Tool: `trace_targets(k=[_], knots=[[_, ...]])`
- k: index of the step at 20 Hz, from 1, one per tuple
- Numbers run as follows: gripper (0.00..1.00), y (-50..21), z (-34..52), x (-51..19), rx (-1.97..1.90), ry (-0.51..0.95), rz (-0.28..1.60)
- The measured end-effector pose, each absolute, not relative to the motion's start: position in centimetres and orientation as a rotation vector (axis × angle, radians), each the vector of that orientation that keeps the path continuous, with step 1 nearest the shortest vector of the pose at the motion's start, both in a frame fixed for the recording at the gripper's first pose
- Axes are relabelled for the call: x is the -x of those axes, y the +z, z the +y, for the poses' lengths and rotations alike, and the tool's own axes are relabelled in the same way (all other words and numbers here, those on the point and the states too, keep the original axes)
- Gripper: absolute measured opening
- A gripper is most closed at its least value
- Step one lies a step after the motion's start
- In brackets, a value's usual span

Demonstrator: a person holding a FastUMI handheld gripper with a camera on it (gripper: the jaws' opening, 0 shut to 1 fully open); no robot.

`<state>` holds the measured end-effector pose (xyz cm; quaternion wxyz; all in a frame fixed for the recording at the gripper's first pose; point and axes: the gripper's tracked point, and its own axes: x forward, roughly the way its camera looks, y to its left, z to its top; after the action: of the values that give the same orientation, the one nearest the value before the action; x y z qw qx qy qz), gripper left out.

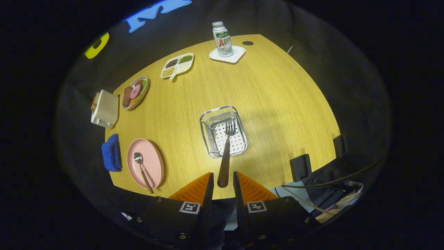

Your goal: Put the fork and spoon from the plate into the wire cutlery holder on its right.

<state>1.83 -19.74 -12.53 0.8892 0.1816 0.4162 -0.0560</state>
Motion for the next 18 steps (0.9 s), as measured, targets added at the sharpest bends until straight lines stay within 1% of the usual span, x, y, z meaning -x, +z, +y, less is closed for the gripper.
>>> trace_targets(k=[4, 10, 18], knots=[[0.34, -11.4, -17.5, -0.3, -0.415, -0.083, 0.825], [0.34, -10.9, -11.5, 0.4, -0.438, 0.012, 0.798], [0.34, -13.1, -0.9, -2.3, -0.316, 0.178, 0.829]])
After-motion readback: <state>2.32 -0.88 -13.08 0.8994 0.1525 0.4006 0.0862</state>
